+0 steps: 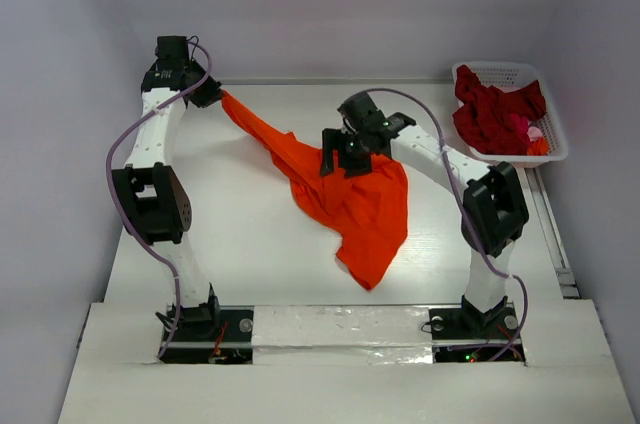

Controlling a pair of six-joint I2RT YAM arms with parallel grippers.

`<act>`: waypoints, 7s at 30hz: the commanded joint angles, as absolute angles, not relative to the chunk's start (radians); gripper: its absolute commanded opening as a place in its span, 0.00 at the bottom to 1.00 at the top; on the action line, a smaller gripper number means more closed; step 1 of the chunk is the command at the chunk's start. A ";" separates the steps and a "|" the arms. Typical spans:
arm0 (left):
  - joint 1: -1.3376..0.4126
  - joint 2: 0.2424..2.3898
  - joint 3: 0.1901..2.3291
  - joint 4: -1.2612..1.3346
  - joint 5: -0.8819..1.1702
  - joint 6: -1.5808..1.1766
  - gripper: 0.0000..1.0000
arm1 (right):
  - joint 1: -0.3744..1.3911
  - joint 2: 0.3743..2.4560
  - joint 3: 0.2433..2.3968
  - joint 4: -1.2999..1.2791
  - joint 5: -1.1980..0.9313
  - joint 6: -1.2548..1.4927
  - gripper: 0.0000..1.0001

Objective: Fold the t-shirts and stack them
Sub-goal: Flatten out the tshirt

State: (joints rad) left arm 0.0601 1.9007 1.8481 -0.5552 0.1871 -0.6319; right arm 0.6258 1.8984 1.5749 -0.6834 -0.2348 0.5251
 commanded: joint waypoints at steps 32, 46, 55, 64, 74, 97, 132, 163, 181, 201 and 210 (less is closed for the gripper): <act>0.064 1.888 1.862 -0.534 0.192 -0.623 0.00 | 0.476 2.028 1.743 -0.692 -0.060 0.411 0.49; 0.064 1.888 1.859 -0.529 0.193 -0.618 0.00 | 0.485 1.979 1.695 -0.650 -0.109 0.425 0.58; 0.064 1.890 1.859 -0.523 0.201 -0.617 0.00 | 0.494 2.013 1.735 -0.667 -0.113 0.420 0.63; 0.064 1.888 1.862 -0.525 0.201 -0.614 0.00 | 0.494 2.042 1.715 -0.650 -0.124 0.423 0.60; 0.064 1.891 1.878 -0.531 0.199 -0.612 0.00 | 0.503 2.074 1.697 -0.632 -0.160 0.437 0.58; 0.064 1.893 1.875 -0.529 0.199 -0.612 0.00 | 0.512 2.102 1.663 -0.604 -0.176 0.451 0.25; 0.113 1.855 2.016 -0.558 0.239 -0.633 0.00 | 0.227 2.095 2.390 -0.954 -0.192 0.402 0.00; 0.163 1.479 1.865 -0.204 0.612 -0.847 0.00 | 0.063 1.721 2.323 -0.842 -0.419 0.472 0.00; 0.163 0.642 1.464 -0.226 0.640 -0.840 0.00 | 0.104 0.784 1.646 -0.652 -0.479 0.514 0.00; 0.138 1.061 1.292 0.035 0.446 -0.767 0.00 | 0.104 1.261 1.617 -0.426 -0.370 0.514 0.00; 0.138 1.210 1.381 0.038 0.445 -0.773 0.00 | 0.114 1.505 1.877 -0.465 -0.379 0.523 0.00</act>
